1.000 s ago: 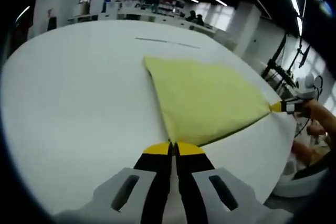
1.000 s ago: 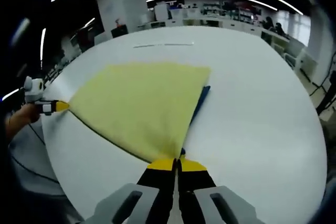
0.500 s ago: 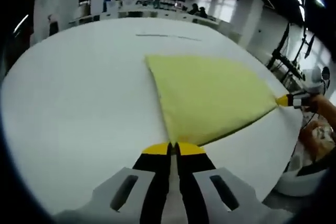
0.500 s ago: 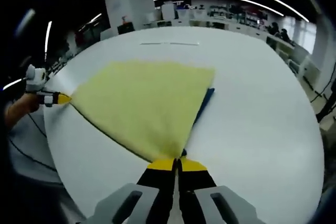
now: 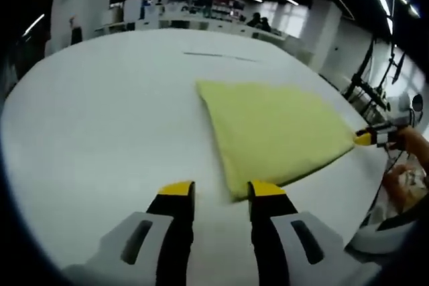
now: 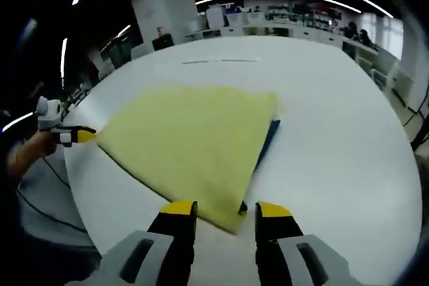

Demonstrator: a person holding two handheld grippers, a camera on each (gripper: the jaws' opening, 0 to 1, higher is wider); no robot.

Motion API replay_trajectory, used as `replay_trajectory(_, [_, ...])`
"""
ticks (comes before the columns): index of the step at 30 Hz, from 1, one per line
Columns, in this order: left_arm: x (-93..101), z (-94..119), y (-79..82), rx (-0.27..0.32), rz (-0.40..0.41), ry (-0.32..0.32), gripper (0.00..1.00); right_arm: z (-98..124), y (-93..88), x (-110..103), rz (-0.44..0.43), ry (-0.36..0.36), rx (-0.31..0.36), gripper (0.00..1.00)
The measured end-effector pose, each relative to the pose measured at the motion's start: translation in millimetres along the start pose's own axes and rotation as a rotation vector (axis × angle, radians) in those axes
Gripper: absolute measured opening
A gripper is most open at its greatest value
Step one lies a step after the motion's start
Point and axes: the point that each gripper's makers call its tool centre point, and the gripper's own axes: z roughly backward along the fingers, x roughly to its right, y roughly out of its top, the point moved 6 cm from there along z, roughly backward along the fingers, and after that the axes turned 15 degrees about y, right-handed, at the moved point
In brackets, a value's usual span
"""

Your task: Fold the garment on the visible template until the final outline fits inside the template.

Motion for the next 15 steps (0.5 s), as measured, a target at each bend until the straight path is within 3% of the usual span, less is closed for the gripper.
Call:
replay_trajectory(6, [5.2, 11, 19.8, 0.065, -0.009, -0.034, 0.54, 4, 20.1, -17, 0.021, 0.056, 0.07, 0.58])
replay_trajectory(15, [20.5, 34, 48.7, 0.154, -0.049, -0.116, 0.76, 23, 44.3, -39, 0.06, 0.123, 0.163, 0.82])
